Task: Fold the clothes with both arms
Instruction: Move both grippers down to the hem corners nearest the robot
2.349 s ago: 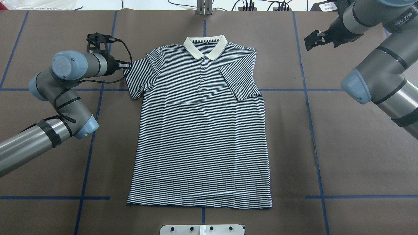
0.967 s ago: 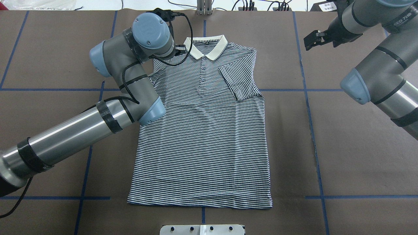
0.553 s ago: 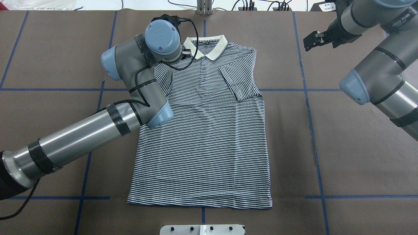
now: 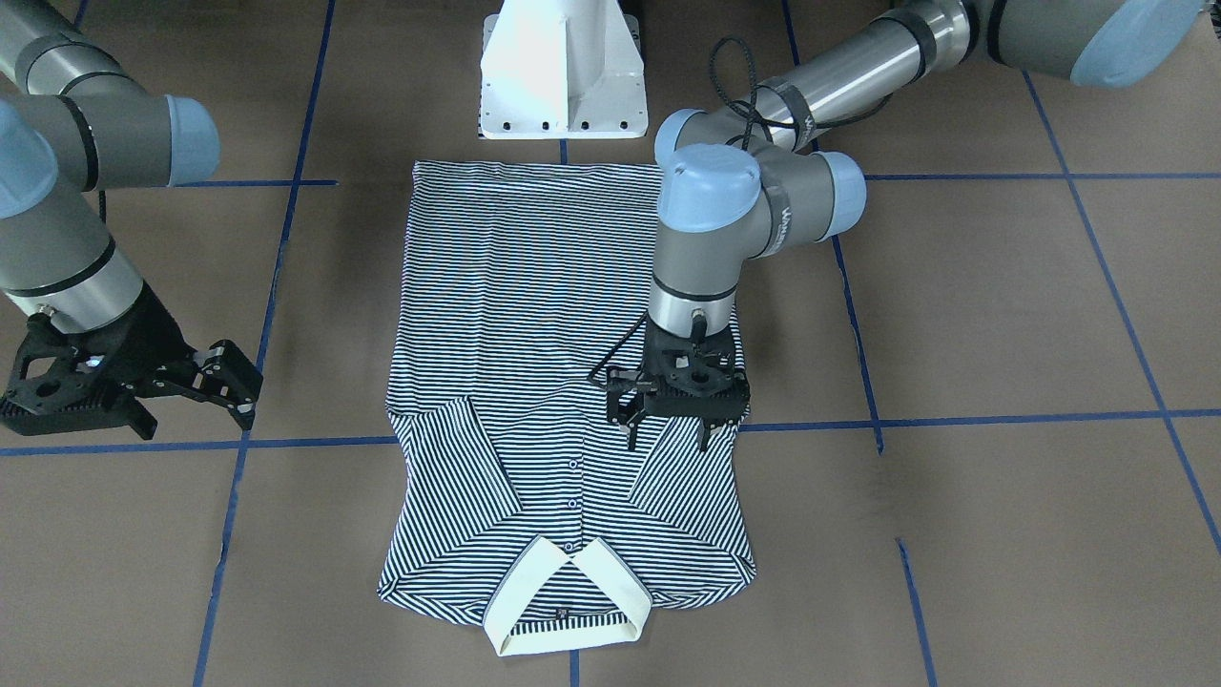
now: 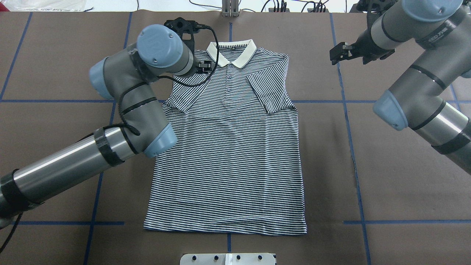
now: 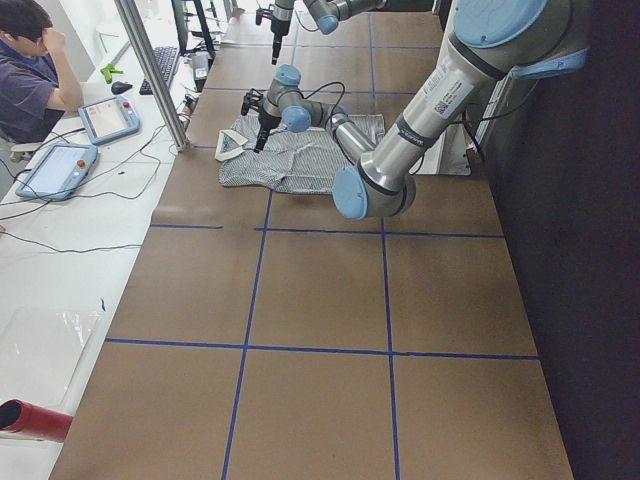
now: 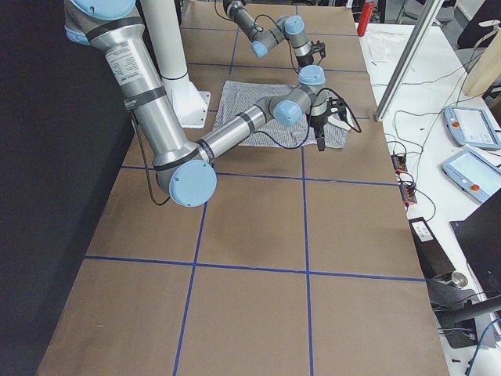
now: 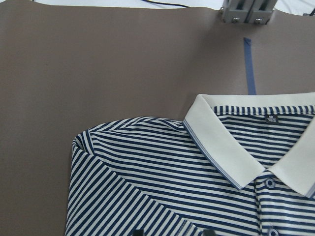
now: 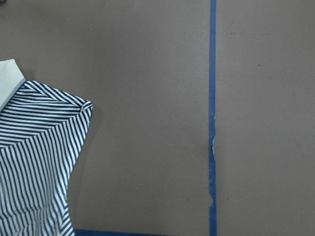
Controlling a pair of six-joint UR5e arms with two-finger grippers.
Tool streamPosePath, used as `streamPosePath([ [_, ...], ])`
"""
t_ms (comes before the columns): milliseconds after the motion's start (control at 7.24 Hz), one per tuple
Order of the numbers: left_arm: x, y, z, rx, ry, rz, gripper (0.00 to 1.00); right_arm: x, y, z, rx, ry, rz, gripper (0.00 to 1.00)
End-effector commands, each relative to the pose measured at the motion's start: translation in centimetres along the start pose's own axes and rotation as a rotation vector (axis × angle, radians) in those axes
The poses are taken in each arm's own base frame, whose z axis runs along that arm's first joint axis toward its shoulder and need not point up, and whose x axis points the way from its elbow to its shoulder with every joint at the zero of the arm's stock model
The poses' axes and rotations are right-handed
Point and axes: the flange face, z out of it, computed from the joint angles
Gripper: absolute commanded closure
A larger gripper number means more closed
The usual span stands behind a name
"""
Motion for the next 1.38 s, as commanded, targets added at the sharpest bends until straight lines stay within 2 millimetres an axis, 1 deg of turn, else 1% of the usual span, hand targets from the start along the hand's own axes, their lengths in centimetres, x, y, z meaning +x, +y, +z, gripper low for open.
streamPosePath([
  [0,-3.1,3.6,-5.9,-0.011,0.111,0.036,0.0,-6.5,8.9,-1.5,0.029,-0.062,0.137,0.0],
  [138,-2.4,6.5,-6.0,-0.046,0.131,0.048,0.0,-8.8,14.5,-2.1,0.026,-0.086,0.179,0.0],
  [276,-4.0,9.8,-7.0,-0.07,0.139,0.049,0.0,-10.9,21.1,-1.7,0.024,-0.09,0.219,0.0],
  [415,-6.0,14.0,-8.3,-0.105,0.146,0.069,0.0,-13.4,26.8,-1.6,0.028,-0.104,0.233,0.02],
  [553,-7.5,17.4,-9.4,-0.13,0.139,0.04,0.0,-14.5,31.3,-1.3,-0.016,-0.101,0.271,0.09],
  [691,-7.9,20.9,-9.7,-0.16,0.127,0.011,0.0,-15.1,34.6,-0.9,-0.013,-0.066,0.269,0.12],
  [829,-8.0,24.5,-9.0,-0.197,0.101,-0.023,0.05,-15.5,36.3,-1.9,-0.01,-0.073,0.259,0.12],
  [967,-8.3,28.1,-8.3,-0.238,0.067,-0.077,0.24,-15.7,36.7,-2.1,-0.009,-0.077,0.259,0.12],
  [1105,-8.7,30.9,-7.8,-0.26,0.04,-0.084,0.36,-15.6,36.8,-2.0,-0.005,-0.073,0.257,0.12],
  [1244,-9.7,32.5,-7.5,-0.283,0.016,-0.075,0.41,-15.3,36.9,-1.8,-0.006,-0.067,0.255,0.12],
])
